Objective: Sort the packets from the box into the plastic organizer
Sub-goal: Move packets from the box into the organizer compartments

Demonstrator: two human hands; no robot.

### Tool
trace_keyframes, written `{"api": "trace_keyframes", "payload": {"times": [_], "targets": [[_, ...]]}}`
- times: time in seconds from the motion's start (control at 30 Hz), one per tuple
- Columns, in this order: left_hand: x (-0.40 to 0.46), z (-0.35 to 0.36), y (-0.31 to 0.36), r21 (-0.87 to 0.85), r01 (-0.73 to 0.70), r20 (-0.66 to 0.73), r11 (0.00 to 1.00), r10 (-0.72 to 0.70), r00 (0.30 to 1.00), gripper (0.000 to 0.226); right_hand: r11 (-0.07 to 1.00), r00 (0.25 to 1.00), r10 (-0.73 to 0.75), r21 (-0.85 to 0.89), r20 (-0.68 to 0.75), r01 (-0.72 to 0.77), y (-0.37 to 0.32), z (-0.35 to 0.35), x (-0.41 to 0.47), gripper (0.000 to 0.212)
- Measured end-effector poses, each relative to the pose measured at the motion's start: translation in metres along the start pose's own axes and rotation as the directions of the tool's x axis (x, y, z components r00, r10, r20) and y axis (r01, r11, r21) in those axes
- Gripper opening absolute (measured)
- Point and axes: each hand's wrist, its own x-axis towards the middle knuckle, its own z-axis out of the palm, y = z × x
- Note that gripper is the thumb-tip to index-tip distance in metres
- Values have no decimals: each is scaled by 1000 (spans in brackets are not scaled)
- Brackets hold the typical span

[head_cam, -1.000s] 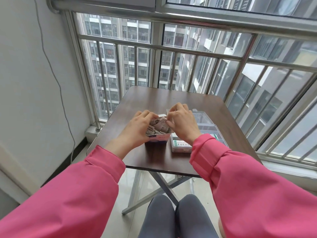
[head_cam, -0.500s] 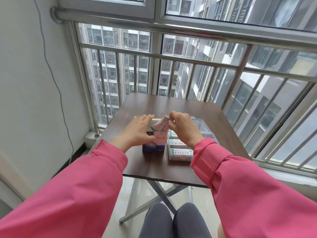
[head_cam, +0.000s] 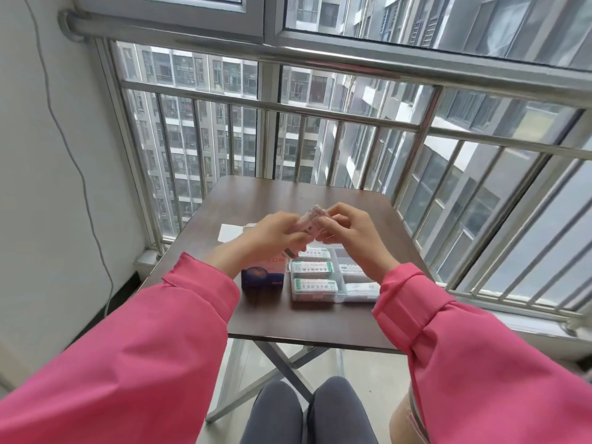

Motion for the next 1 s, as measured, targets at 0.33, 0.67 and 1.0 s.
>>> {"api": "trace_keyframes", "payload": {"times": [0.33,0.67,1.0], "targets": [[-20,36,15,-575,101,97,812,-54,994,26,971,991,102,226,-91,-79,9,-18,-25,19],[-19,50,19,-661,96,-64,744,-183,981,17,963,977,178,226,-120,-147,19,-24,-40,21],[-7,56,22,-572,30,-178,820,-160,971,20,974,979,187,146,-75,-175,26,-33,-39,28]]}}
